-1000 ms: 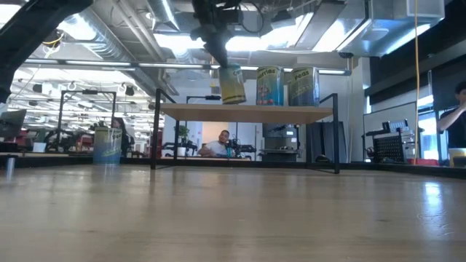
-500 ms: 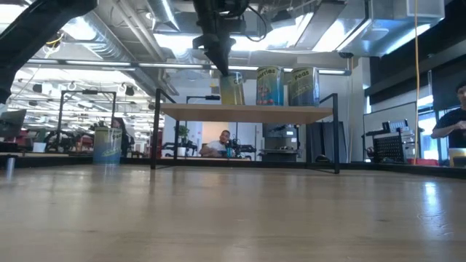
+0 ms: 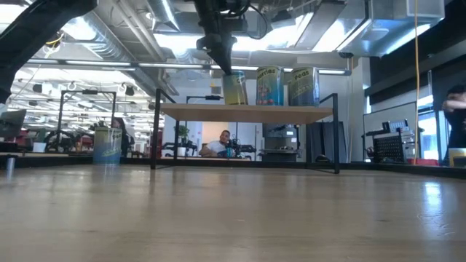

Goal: Pick and place cans onto a shelf
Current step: Put the canned carrots on the shelf, then put the canned peas on the shelf

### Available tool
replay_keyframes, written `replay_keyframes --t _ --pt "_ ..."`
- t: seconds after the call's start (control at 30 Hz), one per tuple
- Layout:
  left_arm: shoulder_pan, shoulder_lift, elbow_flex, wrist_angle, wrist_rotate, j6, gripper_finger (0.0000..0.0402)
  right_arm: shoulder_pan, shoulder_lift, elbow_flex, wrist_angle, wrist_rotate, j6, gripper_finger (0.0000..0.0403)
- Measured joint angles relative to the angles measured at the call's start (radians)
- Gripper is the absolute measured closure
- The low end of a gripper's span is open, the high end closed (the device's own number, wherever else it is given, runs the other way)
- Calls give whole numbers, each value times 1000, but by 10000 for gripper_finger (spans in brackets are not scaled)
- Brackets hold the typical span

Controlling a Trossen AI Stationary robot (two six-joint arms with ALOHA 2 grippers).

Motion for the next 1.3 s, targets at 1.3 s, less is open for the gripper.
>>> replay_keyframes --t 1.3 --pt "-94 -93 26 -185 -329 -317 398 0 0 0 -25 0 -7 398"
